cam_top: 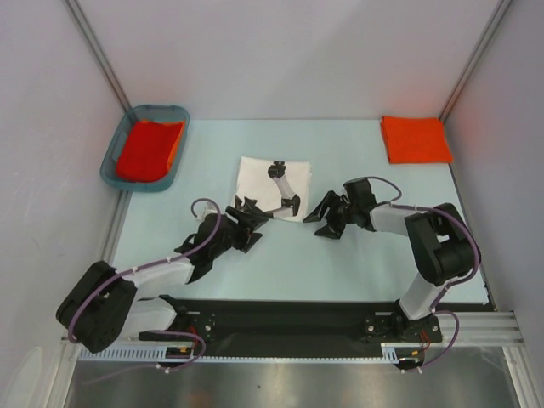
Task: Fold and stack the t-shirts
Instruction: Neatly place the folded tshirt to the corner
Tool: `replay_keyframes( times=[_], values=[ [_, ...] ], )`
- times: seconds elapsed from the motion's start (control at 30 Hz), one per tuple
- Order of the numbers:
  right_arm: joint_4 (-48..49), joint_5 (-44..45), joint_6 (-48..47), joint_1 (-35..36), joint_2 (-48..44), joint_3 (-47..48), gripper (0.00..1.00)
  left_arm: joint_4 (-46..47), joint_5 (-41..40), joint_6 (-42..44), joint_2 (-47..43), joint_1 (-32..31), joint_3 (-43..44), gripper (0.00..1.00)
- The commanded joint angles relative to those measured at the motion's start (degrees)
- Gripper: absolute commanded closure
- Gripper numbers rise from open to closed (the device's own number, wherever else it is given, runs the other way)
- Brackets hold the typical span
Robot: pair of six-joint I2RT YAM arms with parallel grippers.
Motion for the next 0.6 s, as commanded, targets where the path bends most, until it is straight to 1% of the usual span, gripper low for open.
replay_keyframes(
  times=[0.0,0.03,0.1,0.13,0.2,0.23,0.27,0.37,0.4,0.43,0.57],
  values=[
    [-6.99,2.4,-4.54,-5.26,-6.71,0.73,0.33,0.6,-11.9,-5.55,3.79,-6.71,3.75,0.33],
    [-10.92,2.58,-5.85,-6.42,-8.29,0.91,0.32,0.59,-13.3,-6.78,7.28,-7.87,5.59,0.33],
    [-14.11,2.23,-9.81,-10.09,-12.41,1.35,0.31,0.59,-15.5,-10.64,10.99,-10.76,7.88,0.32],
    [-16.82,2.06,-11.13,-11.42,-13.74,1.52,0.31,0.42,-16.3,-11.62,15.19,-11.56,10.5,0.31],
    [-18.95,1.44,-13.94,-13.62,-16.9,2.05,0.31,-0.99,-17.53,-14.33,19.07,-12.97,13.24,0.29],
    [-19.83,1.0,-15.35,-15.81,-17.7,2.23,0.31,-1.08,-19.1,-15.75,21.79,-13.67,14.91,0.29],
    [-20.36,0.56,-15.36,-16.79,-18.49,2.4,0.31,-2.3,-19.9,-15.76,23.04,-13.68,15.71,0.3],
    [-21.15,-0.84,-16.59,-20.13,-20.34,3.11,0.31,-6.08,-24.12,-21.37,25.5,-16.05,17.03,0.35],
    [-21.07,-1.54,-16.94,-20.23,-20.61,3.19,0.31,-6.18,-24.91,-22.34,26.21,-17.01,17.38,0.37],
    [-21.07,-1.98,-17.12,-21.79,-20.87,3.45,0.31,-6.79,-25.27,-22.7,27.35,-17.37,18.08,0.38],
    [-20.63,-2.96,-18.08,-23.48,-20.43,4.25,0.31,-6.18,-26.32,-24.01,32.27,-17.9,20.64,0.4]
  ],
)
